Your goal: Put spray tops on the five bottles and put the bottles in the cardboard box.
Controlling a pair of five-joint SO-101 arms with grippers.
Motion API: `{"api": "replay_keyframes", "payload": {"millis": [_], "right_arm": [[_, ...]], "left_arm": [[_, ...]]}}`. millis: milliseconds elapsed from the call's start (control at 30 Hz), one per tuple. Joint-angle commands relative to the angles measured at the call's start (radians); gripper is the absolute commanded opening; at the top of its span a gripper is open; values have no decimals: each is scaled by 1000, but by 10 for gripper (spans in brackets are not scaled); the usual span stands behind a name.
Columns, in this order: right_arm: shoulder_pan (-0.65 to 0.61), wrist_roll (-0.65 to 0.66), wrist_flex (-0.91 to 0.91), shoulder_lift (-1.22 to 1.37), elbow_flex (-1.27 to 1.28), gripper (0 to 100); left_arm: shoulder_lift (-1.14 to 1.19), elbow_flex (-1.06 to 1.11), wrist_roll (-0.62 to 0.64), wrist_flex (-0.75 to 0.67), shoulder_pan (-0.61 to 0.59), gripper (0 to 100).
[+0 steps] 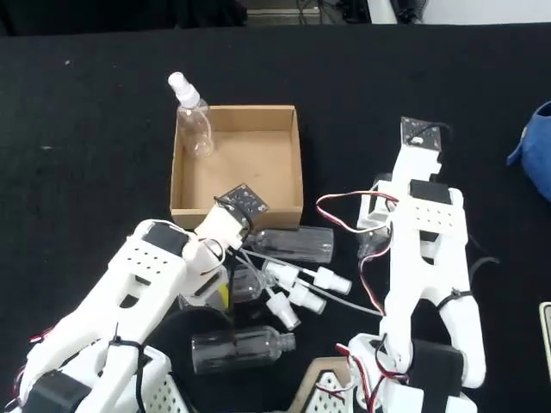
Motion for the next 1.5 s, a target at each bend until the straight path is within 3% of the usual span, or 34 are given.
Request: {"api": "replay_keyframes", "payload": {"millis": [0, 133, 267, 433, 633, 833, 967, 1133, 1233, 1367, 1467], "right_arm": [[18, 8, -2, -45, -51, 12], [18, 8, -2, -45, -51, 12], [18, 8, -2, -45, -51, 12], [18, 8, -2, -45, -51, 12], [18, 8, -2, -45, -51, 12], [18, 8, -2, -45, -51, 12], [18, 8, -2, -44, -51, 12], [18, 8, -2, -44, -51, 12], [18, 8, -2, -44, -51, 12], [18, 8, -2, -44, -51, 12], [18, 8, -2, -44, -51, 12]], "left_arm": [[-17, -7, 3, -2, -25, 169], [-17, -7, -9, 15, -111, 167], [-28, -18, -132, 137, -163, 166], [-28, -76, -338, 267, -361, 166], [-21, -140, -588, 290, -661, 166], [-17, -134, -887, 290, -852, 166], [-17, -140, -965, 282, -929, 170], [-28, -205, -948, 313, -938, 171], [-25, -320, -875, 434, -885, 172], [-17, -400, -772, 624, -687, 172], [-18, -360, -664, 626, -515, 208]]}}
